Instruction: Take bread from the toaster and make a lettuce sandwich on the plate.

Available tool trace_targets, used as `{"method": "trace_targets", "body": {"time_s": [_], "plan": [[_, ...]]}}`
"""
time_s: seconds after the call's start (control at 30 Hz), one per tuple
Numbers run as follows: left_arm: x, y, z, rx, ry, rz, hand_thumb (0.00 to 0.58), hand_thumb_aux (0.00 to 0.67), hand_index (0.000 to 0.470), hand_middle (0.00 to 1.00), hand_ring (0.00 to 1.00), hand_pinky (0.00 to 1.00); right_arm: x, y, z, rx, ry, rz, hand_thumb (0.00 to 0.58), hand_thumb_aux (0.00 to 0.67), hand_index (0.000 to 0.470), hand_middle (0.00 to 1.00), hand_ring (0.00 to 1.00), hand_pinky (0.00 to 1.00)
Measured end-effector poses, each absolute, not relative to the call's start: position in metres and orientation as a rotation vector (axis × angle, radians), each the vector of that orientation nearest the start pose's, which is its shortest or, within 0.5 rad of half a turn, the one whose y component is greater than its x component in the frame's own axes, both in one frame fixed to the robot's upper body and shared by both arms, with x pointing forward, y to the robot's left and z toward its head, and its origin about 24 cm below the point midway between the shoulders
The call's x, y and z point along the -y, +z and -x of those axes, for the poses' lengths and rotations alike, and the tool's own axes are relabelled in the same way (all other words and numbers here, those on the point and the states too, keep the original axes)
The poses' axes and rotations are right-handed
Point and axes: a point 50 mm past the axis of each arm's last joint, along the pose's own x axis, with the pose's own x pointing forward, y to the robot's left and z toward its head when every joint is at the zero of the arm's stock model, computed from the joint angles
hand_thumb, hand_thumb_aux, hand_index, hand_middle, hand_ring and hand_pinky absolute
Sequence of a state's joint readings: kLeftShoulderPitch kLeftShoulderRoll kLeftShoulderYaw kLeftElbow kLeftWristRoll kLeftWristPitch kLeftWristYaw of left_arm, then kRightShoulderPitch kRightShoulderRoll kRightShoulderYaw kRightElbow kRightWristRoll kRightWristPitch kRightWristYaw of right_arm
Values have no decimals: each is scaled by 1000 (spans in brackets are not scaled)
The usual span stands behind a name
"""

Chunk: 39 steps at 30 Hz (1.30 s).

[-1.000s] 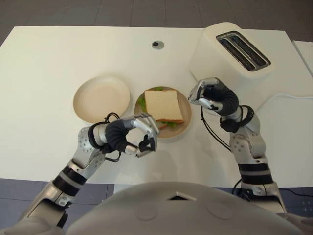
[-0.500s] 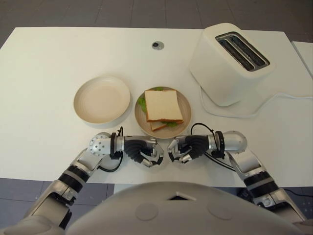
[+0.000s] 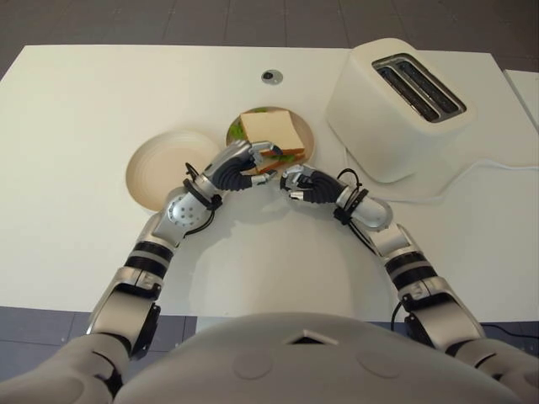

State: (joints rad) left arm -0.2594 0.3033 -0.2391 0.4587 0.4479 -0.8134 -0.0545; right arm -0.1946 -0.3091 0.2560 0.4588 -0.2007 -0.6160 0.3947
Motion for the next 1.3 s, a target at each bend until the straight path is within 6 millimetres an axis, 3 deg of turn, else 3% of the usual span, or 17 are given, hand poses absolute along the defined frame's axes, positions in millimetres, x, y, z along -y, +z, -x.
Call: {"method": "trace_targets", "body": {"time_s": [0.03,0.07,0.1,0.13,0.27,0.4,0.57,1.3], "plan": [[-119,56,-267,574,-595,-675,0,0,0,533,533,533,129,30,-262,269,738,498,580,670,470,675,675,675],[-120,59,-266,590,-580,-639,0,0,0,224,224,224,130,38,-264,310,707,460,549,515,361,243,243,243],[-121,65,-265,614,-566,-571,0,0,0,55,55,55,133,45,-266,345,679,420,482,394,276,86,86,86],[-122,73,-262,645,-557,-499,0,0,0,0,0,0,137,53,-267,376,653,375,0,0,0,0,0,0],[-128,114,-250,795,-527,-161,0,0,0,0,0,0,158,97,-271,553,497,130,0,0,0,0,0,0],[-136,127,-252,821,-456,-96,0,0,0,0,0,0,172,132,-265,709,375,34,0,0,0,0,0,0],[-138,116,-258,767,-408,-235,0,0,0,0,0,0,160,132,-262,709,404,105,0,0,0,0,0,0],[-137,112,-259,740,-415,-244,0,0,0,0,0,0,152,124,-261,668,436,155,0,0,0,0,0,0]]}}
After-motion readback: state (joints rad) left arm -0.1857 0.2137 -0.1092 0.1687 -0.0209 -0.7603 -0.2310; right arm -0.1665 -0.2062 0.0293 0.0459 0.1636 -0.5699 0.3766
